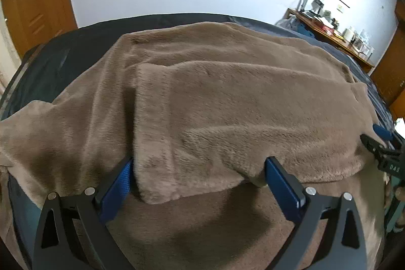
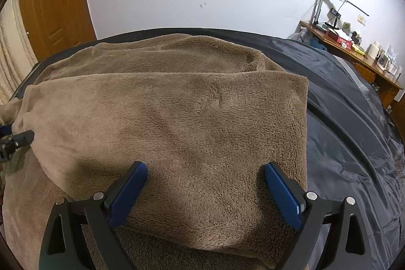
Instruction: Fold clothes
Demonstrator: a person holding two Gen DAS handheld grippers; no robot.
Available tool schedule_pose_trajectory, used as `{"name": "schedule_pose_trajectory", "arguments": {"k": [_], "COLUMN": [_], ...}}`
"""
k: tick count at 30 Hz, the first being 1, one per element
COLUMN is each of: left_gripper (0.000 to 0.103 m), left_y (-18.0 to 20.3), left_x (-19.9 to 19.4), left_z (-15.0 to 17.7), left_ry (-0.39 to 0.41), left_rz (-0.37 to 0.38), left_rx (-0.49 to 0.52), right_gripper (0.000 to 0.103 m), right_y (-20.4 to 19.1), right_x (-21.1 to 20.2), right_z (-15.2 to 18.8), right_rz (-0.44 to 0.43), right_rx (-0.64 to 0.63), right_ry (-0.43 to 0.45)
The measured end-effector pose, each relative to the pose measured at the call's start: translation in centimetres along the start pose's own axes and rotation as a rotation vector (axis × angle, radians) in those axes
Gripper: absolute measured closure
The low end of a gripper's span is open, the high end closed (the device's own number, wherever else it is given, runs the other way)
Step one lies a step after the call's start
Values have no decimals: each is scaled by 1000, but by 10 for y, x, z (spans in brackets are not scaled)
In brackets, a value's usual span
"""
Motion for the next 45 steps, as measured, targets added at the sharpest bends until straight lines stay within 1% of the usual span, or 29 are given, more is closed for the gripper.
{"name": "schedule_pose_trajectory", "arguments": {"k": [2, 7, 9, 12, 14, 18, 22, 25, 30, 32, 33, 38, 41, 45], "left_gripper": [3, 3, 3, 3, 0, 0, 0, 0, 0, 0, 0, 0, 0, 0], "left_y": [0, 2, 5, 6, 3, 0, -3, -9, -25, -29, -30, -30, -29, -32], "left_x": [-6, -21, -14, 7, 12, 18, 12, 0, -24, -33, -38, -56, -65, -77], "left_z": [-5, -24, -27, -23, -21, -18, -17, -11, 10, 22, 27, 53, 67, 87], "left_ry": [0, 48, 39, -5, -3, -1, -12, -33, -41, -37, -32, 6, 18, 31], "left_rz": [-2, 27, 12, -48, -53, -64, -64, -32, 85, 121, 130, 122, 121, 156], "left_rx": [-12, -37, -28, -14, -14, -12, -48, -102, -196, -226, -234, -231, -212, -215], "right_gripper": [6, 6, 6, 6, 5, 3, 1, 1, 1, 1, 1, 1, 1, 1], "right_y": [0, 0, 0, 0, 0, 0, 0, 1, 0, 0, -1, -2, -3, -4], "right_x": [0, 0, -1, 0, 0, 0, 0, 1, 1, 1, 2, 2, 3, 4], "right_z": [0, 1, 1, 1, 1, 1, 1, 0, 0, -1, -1, -1, -1, -1], "right_rz": [1, 1, 0, -2, -6, -14, -22, -27, -25, -24, -24, -16, -7, 1], "right_rx": [0, 0, 1, 3, 4, 2, 2, 6, 7, 7, 7, 2, -4, -9], "right_ry": [-1, -2, -2, -2, -3, -7, -9, -10, -12, -13, -13, -16, -20, -24]}}
Point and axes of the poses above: each gripper's, at about its wrist camera, not at the fingertips, and x roughly the way its jaws point, y to its right, z to its underside, the point moved 1 cm from there along x, roughly the way its jaws point, and after that the axes turned 1 degree about -x, right-handed, at the moved point
